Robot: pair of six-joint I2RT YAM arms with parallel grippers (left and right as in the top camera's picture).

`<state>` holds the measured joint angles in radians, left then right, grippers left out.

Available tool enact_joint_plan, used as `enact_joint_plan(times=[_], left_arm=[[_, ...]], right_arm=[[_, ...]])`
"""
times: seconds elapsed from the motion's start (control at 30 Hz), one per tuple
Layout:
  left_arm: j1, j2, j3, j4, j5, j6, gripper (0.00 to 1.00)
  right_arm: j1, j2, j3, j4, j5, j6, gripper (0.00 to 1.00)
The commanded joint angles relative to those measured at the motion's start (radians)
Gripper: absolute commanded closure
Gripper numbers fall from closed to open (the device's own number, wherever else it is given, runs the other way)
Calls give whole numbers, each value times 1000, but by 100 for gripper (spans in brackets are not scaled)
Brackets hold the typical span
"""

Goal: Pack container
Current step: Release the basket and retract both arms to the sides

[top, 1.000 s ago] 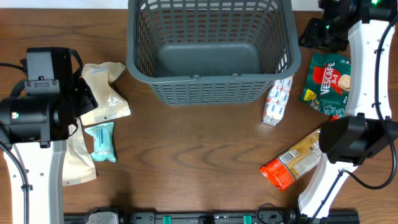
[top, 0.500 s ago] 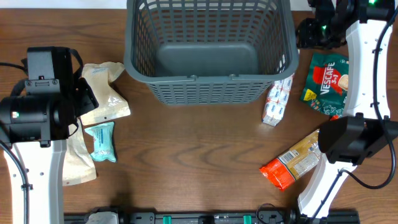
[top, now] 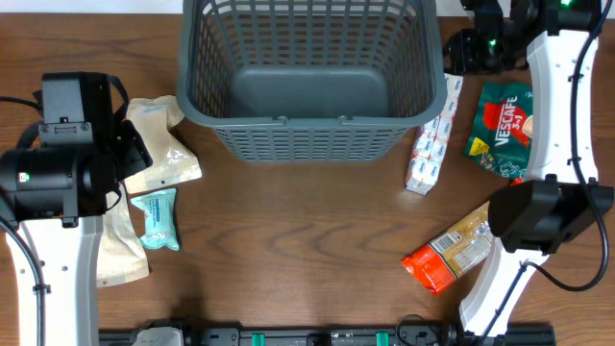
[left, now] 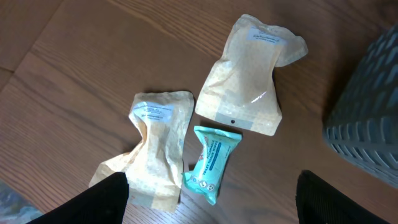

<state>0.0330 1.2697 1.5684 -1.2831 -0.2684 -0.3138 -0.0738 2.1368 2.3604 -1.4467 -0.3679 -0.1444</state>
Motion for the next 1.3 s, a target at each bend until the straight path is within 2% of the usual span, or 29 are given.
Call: enact_joint_plan(times=[0.0, 0.2, 0.27, 0.3, 0.43, 0.47, 0.63, 0.8, 1.0, 1.1, 1.27], left_arm=[[6, 5, 18, -2, -1, 10, 24], [6, 5, 18, -2, -1, 14, 24], [6, 5, 18, -2, -1, 15, 24], [6, 5, 18, -2, -1, 15, 24], [6, 5, 18, -2, -1, 18, 24], [6, 5, 18, -2, -1, 18, 24], [6, 5, 18, -2, -1, 25, 24], [6, 5, 18, -3, -1, 25, 24], [6, 5, 18, -3, -1, 26, 24], [6, 5, 18, -2, -1, 48, 24], [13, 6, 18, 13, -1, 48, 24]], right_arm=[[24, 2, 0, -1, -60, -31, 59], [29, 2, 0, 0, -62, -44, 59], [29, 2, 0, 0, -60, -44, 55], [29, 2, 0, -1, -49, -43, 48], [29, 2, 0, -2, -43, -44, 7], [29, 2, 0, -1, -44, -44, 1], [19, 2, 0, 11, -21, -39, 1], [-22, 2, 0, 40, 74, 162, 1], [-84, 1, 10, 63, 156, 266, 1], [-101, -1, 56, 46, 256, 299, 1], [-102, -37, 252, -62, 439, 392, 1]])
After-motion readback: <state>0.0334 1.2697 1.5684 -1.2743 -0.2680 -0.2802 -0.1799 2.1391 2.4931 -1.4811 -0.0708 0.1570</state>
